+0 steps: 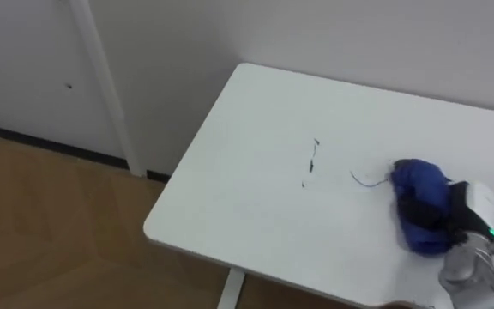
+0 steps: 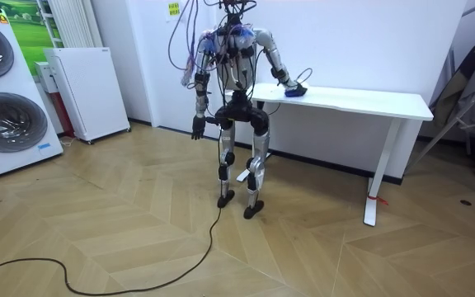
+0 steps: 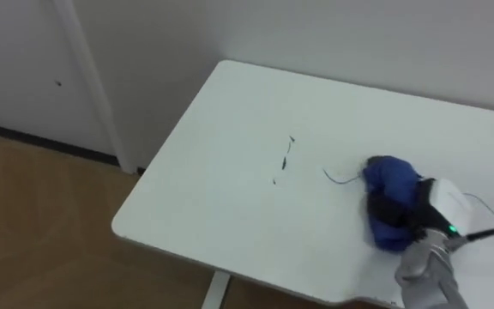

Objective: Wipe table

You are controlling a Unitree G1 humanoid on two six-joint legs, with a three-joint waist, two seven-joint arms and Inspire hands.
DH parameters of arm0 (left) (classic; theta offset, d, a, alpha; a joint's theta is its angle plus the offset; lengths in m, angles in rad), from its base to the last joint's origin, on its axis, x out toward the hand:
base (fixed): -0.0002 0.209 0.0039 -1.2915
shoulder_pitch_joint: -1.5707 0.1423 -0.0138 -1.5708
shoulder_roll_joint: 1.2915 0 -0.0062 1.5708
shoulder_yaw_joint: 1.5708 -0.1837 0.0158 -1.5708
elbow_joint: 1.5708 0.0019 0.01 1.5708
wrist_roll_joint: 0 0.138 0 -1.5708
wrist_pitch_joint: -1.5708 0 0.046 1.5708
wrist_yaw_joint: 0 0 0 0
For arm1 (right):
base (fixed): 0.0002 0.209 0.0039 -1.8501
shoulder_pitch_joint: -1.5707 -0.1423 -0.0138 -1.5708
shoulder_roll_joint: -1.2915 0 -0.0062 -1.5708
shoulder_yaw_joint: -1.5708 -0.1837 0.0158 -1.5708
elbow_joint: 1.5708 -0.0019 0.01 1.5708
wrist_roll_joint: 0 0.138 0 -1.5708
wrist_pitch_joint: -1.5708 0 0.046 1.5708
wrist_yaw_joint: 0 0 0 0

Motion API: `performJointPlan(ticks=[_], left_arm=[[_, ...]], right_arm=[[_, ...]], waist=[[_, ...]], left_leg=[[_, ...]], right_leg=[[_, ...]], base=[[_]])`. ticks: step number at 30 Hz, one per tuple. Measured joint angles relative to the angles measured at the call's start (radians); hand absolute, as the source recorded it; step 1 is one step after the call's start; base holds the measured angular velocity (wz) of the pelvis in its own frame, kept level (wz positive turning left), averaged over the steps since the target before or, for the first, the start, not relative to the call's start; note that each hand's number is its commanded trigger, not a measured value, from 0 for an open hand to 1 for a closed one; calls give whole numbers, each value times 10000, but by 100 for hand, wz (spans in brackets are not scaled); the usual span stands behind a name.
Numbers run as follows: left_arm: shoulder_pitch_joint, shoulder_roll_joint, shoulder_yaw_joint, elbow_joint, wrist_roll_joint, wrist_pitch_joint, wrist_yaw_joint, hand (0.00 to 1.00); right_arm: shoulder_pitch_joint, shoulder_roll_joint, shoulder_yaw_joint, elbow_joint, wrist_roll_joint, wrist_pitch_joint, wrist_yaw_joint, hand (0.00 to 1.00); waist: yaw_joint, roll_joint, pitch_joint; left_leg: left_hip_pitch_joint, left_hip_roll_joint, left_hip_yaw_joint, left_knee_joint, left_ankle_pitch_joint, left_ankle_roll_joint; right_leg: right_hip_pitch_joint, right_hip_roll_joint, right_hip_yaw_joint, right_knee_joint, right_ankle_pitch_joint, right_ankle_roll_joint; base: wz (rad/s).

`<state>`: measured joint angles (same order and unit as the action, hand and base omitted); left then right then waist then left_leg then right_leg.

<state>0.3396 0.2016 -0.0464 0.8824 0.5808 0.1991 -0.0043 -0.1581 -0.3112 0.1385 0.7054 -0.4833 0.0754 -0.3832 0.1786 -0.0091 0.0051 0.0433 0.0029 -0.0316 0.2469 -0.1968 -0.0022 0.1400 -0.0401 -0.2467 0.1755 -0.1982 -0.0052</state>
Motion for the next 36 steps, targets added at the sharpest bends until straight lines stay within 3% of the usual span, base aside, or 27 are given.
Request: performJointPlan(ticks=[4, 5, 6, 10, 12, 19, 26, 28, 31, 36], left_arm=[[291, 12, -33, -67, 8, 38, 0, 0], [525, 18, 15, -190, 9, 35, 3, 0], [719, 69, 16, -206, 8, 3, 10, 0], [736, 206, 28, -207, 81, -25, 16, 0], [674, 205, 81, -208, 211, -100, 16, 0], [787, 201, 431, -213, 205, -184, 16, 0], [775, 128, 342, -421, 187, -168, 12, 0], [785, 126, 336, -421, 182, -160, 12, 0], [887, 128, 351, -467, 171, -139, 13, 0], [1071, 152, 453, -450, 214, -6, 12, 0]], right_arm=[[89, -148, 18, 159, -205, -428, -140, 100], [301, -231, 24, 163, -194, -656, -304, 100], [560, -341, 33, 247, -203, -947, -479, 100], [1051, -413, -117, 483, -170, -1397, -778, 100], [1190, -411, -377, 564, -181, -1405, -797, 100], [1227, -421, -551, 946, -154, -1390, -829, 100], [573, -409, -151, 983, 89, -606, -467, 100], [419, -459, -139, 984, 132, -519, -297, 100], [363, -489, -229, 986, 149, -551, -175, 100], [887, -591, -535, 1033, 102, -1149, -226, 100]], waist=[[48, -27, -9], [-102, -174, -37], [-236, -162, -38], [-401, -372, -98], [-401, -345, -121], [-345, -266, -178], [-38, -54, -173], [-59, -109, -138], [-76, -165, -112], [-425, -364, -163]], left_leg=[[51, -87, -63, -107, 22, 14], [110, -152, -111, -135, 28, 25], [167, -202, -110, -144, 27, 26], [329, -337, -94, -140, 3, 71], [428, -349, -112, -126, -92, 217], [644, -484, -149, -209, -144, 316], [662, -333, 13, -106, -150, 319], [541, -338, 19, -95, -144, 318], [507, -357, 149, -89, -129, 311], [515, -477, -18, -75, -107, 334]], right_leg=[[72, -59, -121, -82, -52, 40], [193, -121, -299, -99, -94, 99], [319, -173, -355, -113, -121, 144], [685, -278, -313, -240, -182, 251], [850, -318, -323, -245, -220, 317], [1096, -400, -310, -234, -227, 421], [939, -377, -285, 4, -227, 413], [811, -375, -279, 12, -221, 393], [712, -353, -153, -55, -241, 356], [866, -445, -455, -130, -270, 406]], base=[[19], [37], [43], [32], [10], [-2], [-11], [-4], [-9], [16]])
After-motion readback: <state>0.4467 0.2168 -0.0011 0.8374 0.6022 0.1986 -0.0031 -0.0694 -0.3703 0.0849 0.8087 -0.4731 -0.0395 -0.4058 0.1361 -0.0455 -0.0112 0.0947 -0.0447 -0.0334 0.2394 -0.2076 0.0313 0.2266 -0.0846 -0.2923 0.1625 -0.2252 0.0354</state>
